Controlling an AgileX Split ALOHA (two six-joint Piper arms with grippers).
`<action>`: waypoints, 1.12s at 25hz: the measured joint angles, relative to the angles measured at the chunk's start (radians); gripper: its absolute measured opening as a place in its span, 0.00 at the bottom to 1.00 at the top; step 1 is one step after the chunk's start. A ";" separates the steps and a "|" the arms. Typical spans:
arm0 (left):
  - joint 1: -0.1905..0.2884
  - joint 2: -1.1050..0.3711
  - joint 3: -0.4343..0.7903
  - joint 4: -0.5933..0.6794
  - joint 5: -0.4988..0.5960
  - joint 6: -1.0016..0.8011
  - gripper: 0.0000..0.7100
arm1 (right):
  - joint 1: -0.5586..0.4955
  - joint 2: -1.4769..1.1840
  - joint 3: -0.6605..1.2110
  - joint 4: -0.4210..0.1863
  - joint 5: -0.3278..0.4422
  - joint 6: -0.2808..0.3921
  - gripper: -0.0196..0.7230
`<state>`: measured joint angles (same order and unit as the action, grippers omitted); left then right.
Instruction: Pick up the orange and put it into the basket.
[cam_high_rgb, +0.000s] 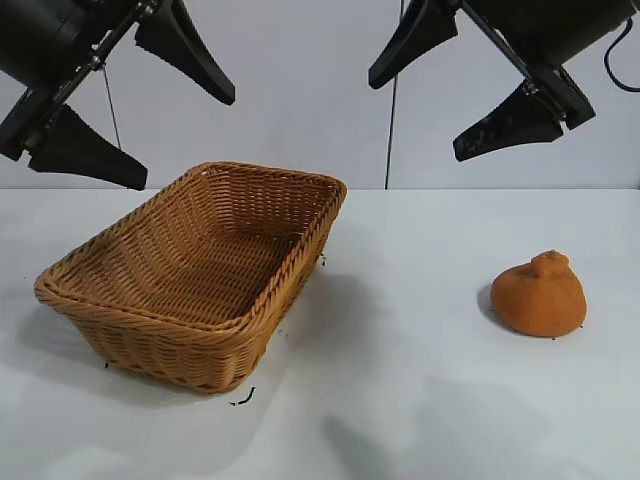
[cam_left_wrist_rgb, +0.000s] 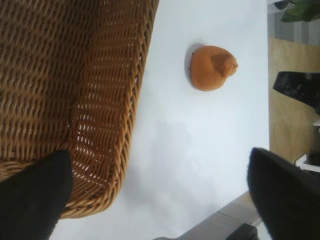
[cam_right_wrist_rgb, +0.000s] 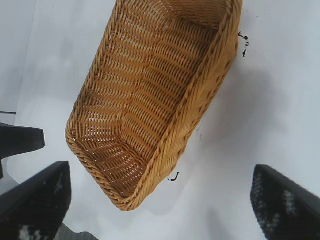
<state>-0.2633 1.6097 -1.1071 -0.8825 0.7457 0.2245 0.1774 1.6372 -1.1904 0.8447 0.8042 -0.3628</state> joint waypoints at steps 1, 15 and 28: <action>0.000 0.000 0.000 0.000 0.000 0.000 0.96 | 0.000 0.000 0.000 0.000 0.000 0.000 0.96; 0.000 0.000 0.000 -0.001 -0.010 0.000 0.96 | 0.000 0.000 0.000 0.000 0.000 0.000 0.96; -0.004 -0.127 0.099 0.003 -0.006 -0.127 0.96 | 0.000 0.000 0.000 0.000 0.000 0.000 0.96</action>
<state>-0.2673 1.4824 -1.0081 -0.8799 0.7400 0.0978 0.1774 1.6372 -1.1904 0.8447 0.8042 -0.3628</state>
